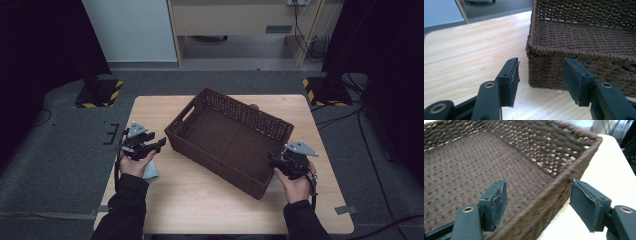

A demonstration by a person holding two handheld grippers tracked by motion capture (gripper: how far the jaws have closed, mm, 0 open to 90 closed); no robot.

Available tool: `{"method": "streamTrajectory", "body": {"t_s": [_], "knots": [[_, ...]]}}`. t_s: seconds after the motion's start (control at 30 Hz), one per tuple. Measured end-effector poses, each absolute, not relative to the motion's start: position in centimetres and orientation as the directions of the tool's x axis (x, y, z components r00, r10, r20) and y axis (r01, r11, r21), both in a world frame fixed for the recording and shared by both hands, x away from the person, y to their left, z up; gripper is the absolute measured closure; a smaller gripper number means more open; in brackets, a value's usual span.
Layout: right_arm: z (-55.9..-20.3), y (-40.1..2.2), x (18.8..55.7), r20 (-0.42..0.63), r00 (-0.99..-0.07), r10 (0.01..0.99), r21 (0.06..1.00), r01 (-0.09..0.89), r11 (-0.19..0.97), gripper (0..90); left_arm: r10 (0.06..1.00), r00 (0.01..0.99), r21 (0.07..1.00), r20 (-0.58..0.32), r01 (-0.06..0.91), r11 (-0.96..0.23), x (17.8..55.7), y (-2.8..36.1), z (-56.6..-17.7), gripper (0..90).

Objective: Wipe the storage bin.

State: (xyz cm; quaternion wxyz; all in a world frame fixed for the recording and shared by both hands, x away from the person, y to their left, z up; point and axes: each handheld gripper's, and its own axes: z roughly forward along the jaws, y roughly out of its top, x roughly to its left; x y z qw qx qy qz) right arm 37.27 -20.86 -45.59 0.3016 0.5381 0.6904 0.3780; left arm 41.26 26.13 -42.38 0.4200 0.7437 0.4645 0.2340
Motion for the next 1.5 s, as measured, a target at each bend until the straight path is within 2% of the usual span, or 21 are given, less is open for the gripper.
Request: {"method": "streamTrajectory", "body": {"t_s": [0.03,0.23,0.37,0.5,0.73,0.83,1.0,1.13,1.3,1.5], "knots": [[-45.6,-20.6,37.2,-0.031,-0.235,0.972,0.843,0.517,0.152,34.5,0.890,0.454,0.844,-0.040,0.493,-0.213,41.4,26.2,-42.3,45.7],[-45.6,-21.0,37.9,-0.038,-0.231,0.972,0.841,0.519,0.156,42.5,0.891,0.452,0.845,-0.049,0.495,-0.204,42.8,26.2,-42.2,45.9],[-45.6,-21.7,38.1,-0.011,-0.217,0.976,0.845,0.520,0.125,40.6,0.885,0.462,0.841,-0.060,0.501,-0.205,43.8,25.8,-42.4,45.9],[-45.2,-21.5,36.9,0.002,-0.249,0.968,0.854,0.505,0.128,36.7,0.881,0.469,0.834,-0.059,0.508,-0.215,44.6,25.1,-42.7,46.2],[-45.7,-21.3,37.2,-0.019,-0.264,0.964,0.837,0.524,0.160,45.3,0.876,0.480,0.812,-0.040,0.527,-0.252,45.9,23.9,-43.5,48.0],[-45.8,-21.7,37.7,-0.021,-0.252,0.968,0.841,0.519,0.153,47.8,0.877,0.479,0.797,-0.046,0.547,-0.256,46.3,23.9,-44.0,52.4],[-45.3,-22.2,37.4,0.015,-0.264,0.964,0.850,0.512,0.126,39.3,0.865,0.496,0.788,-0.076,0.561,-0.252,46.4,23.8,-44.4,58.0],[-44.5,-22.3,36.7,0.030,-0.271,0.962,0.863,0.493,0.112,39.1,0.860,0.504,0.782,-0.080,0.567,-0.259,45.9,23.5,-44.2,68.5],[-45.0,-21.9,36.2,0.017,-0.284,0.959,0.837,0.528,0.141,44.5,0.859,0.506,0.782,-0.081,0.566,-0.260,44.3,23.1,-44.2,69.2],[-45.5,-22.4,36.9,0.028,-0.283,0.959,0.821,0.554,0.139,58.6,0.849,0.526,0.777,-0.046,0.554,-0.300,43.1,23.0,-43.8,65.9]]}}
